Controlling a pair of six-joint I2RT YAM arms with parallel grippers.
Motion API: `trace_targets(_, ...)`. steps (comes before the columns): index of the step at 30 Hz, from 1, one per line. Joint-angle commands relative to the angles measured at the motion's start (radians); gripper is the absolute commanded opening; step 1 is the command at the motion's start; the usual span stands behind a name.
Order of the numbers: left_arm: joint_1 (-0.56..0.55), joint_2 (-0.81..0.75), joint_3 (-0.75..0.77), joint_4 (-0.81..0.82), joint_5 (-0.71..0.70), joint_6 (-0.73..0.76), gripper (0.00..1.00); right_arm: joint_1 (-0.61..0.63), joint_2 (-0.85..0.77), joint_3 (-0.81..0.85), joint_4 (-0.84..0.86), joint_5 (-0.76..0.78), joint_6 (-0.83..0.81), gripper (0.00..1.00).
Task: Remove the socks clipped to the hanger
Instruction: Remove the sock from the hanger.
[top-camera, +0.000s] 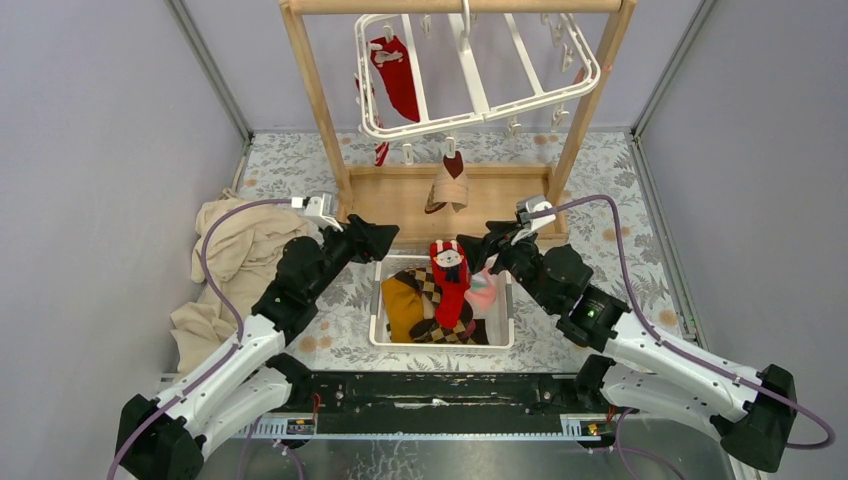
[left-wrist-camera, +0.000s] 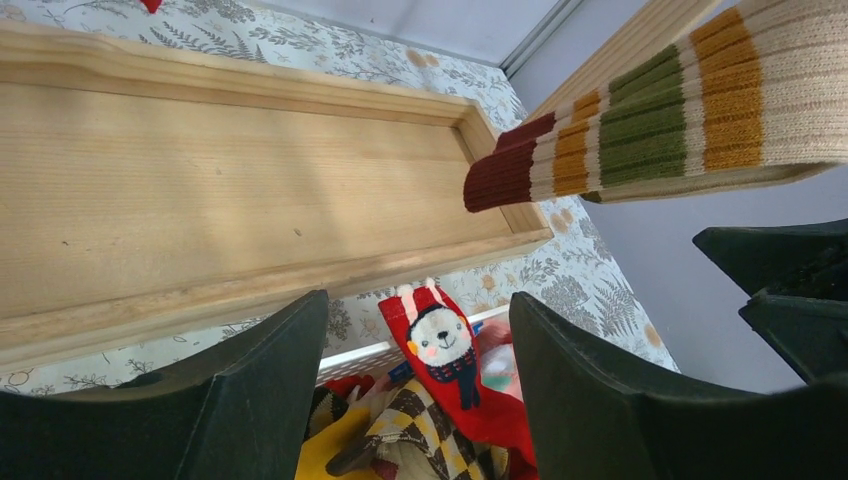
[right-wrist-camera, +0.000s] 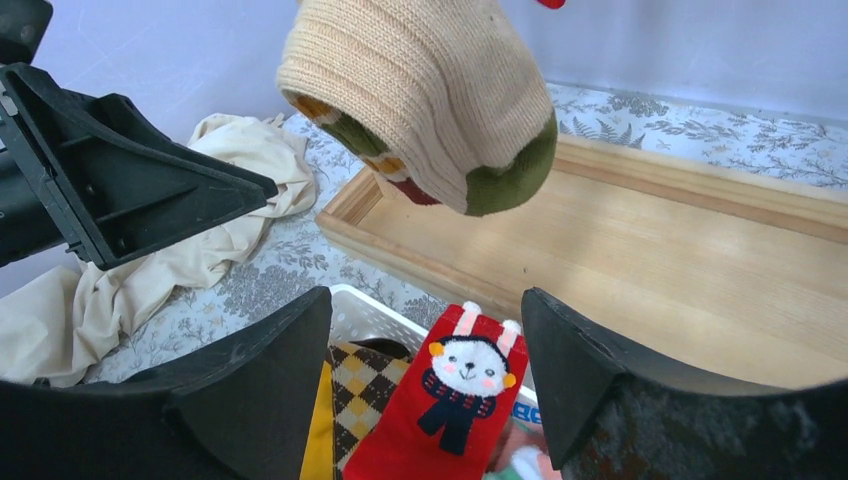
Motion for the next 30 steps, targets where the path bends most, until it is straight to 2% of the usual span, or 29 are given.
trace_targets(1, -0.006, -0.016, -0.004, 0.083, -0.059, 0.018, 0.74, 0.004, 0.007, -0.010, 0.146, 0.036, -0.034, 0.77)
trace_targets(8, -0.012, 0.013, 0.022, 0.087, -0.065, 0.015, 0.74, 0.004, 0.105, 0.029, 0.262, 0.072, -0.068, 0.79)
trace_targets(18, -0.022, 0.047, 0.062, 0.074, -0.099, 0.039, 0.74, 0.004, 0.219, 0.063, 0.399, 0.013, -0.035, 0.81)
trace_targets(24, -0.025, 0.050, 0.072, 0.106, -0.096, 0.051, 0.75, 0.004, 0.204, 0.063, 0.377, 0.078, -0.049, 0.82)
trace_targets(30, -0.050, 0.077, 0.065, 0.210, -0.038, 0.062, 0.75, 0.003, 0.185, 0.072, 0.369, 0.061, -0.093, 0.82)
